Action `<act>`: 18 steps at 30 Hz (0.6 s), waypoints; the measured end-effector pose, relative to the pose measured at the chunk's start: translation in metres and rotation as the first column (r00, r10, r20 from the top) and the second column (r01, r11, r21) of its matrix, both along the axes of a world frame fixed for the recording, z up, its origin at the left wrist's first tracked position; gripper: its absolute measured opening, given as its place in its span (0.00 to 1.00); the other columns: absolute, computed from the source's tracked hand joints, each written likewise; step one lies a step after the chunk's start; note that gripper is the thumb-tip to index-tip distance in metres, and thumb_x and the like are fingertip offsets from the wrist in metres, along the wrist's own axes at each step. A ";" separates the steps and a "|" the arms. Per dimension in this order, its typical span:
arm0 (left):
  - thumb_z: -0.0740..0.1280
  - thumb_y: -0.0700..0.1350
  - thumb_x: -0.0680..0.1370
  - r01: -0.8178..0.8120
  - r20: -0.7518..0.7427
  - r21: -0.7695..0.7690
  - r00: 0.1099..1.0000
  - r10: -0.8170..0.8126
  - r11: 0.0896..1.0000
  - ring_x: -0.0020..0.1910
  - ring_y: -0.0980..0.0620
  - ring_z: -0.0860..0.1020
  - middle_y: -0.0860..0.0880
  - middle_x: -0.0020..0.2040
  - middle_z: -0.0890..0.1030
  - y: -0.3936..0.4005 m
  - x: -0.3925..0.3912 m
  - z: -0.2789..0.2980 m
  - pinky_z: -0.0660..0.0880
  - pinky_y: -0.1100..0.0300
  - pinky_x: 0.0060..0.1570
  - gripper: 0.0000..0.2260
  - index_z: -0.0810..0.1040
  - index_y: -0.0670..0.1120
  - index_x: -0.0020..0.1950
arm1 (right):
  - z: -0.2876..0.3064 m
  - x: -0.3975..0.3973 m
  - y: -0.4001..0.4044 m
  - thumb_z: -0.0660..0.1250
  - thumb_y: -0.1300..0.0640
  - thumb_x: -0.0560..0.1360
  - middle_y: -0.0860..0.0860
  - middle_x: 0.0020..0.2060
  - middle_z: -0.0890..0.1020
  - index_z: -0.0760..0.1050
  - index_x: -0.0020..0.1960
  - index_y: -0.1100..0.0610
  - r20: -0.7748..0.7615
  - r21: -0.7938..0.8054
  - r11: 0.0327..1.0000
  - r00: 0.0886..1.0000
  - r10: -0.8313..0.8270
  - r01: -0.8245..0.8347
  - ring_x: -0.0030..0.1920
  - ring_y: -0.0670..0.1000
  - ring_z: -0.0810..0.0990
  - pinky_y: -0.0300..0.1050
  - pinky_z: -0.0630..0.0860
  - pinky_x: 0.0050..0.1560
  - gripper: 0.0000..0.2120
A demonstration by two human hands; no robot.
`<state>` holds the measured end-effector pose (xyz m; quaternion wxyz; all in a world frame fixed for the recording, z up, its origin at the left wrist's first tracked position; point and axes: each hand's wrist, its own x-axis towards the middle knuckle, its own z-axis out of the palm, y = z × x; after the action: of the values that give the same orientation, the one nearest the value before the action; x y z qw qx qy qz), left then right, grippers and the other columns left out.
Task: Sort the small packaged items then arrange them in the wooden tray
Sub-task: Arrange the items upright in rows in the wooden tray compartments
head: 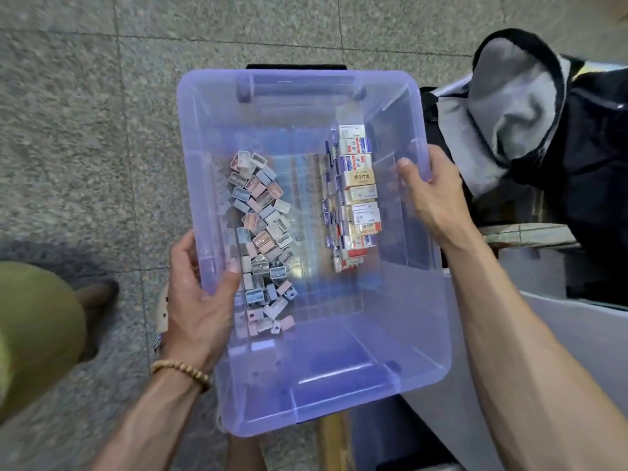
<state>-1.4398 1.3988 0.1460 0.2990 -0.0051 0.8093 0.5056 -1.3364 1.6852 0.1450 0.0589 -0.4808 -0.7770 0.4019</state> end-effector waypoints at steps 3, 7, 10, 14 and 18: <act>0.69 0.34 0.76 -0.016 0.002 0.003 1.000 0.016 1.000 0.55 0.59 0.78 0.61 0.57 0.77 0.001 0.000 0.000 0.74 0.48 0.62 0.25 0.66 0.56 0.66 | 0.000 -0.001 -0.001 0.63 0.47 0.79 0.52 0.49 0.81 0.74 0.54 0.51 -0.020 0.001 1.000 1.000 -0.001 0.001 0.50 0.54 0.80 0.57 0.78 0.55 0.09; 0.69 0.34 0.76 -0.038 0.038 0.041 0.999 0.037 0.998 0.57 0.56 0.79 0.54 0.60 0.78 -0.004 0.000 0.005 0.75 0.45 0.61 0.26 0.67 0.52 0.70 | 0.001 0.001 0.002 0.64 0.41 0.75 0.56 0.50 0.83 0.76 0.47 0.42 -0.032 -0.019 1.000 0.999 -0.017 0.017 0.50 0.58 0.82 0.65 0.78 0.54 0.07; 0.68 0.34 0.76 -0.050 0.085 0.044 0.995 0.046 0.998 0.59 0.54 0.78 0.50 0.64 0.76 -0.012 -0.002 0.013 0.76 0.44 0.60 0.28 0.65 0.51 0.73 | 0.005 -0.001 0.001 0.64 0.39 0.74 0.53 0.50 0.84 0.76 0.47 0.36 -0.048 -0.017 1.000 0.999 -0.006 0.005 0.51 0.59 0.83 0.67 0.78 0.53 0.04; 0.70 0.36 0.76 -0.060 0.065 0.030 0.996 0.058 0.998 0.68 0.48 0.72 0.48 0.70 0.72 -0.033 -0.020 0.035 0.72 0.41 0.65 0.29 0.65 0.53 0.73 | 0.033 -0.023 -0.015 0.64 0.39 0.74 0.52 0.49 0.84 0.76 0.47 0.38 -0.056 -0.034 0.999 0.998 0.029 -0.031 0.51 0.59 0.83 0.67 0.78 0.53 0.05; 0.69 0.37 0.76 -0.075 0.042 0.024 0.996 0.074 0.997 0.69 0.49 0.71 0.50 0.71 0.71 -0.058 -0.052 0.067 0.72 0.42 0.65 0.28 0.65 0.53 0.73 | 0.070 -0.068 -0.040 0.63 0.42 0.75 0.52 0.44 0.83 0.76 0.45 0.47 -0.049 -0.024 0.998 0.997 0.059 -0.061 0.46 0.56 0.83 0.64 0.80 0.50 0.09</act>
<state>-1.4921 1.3407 0.2134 0.2965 -0.0421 0.7956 0.5266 -1.4039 1.6448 0.2150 0.0593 -0.4481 -0.7842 0.4250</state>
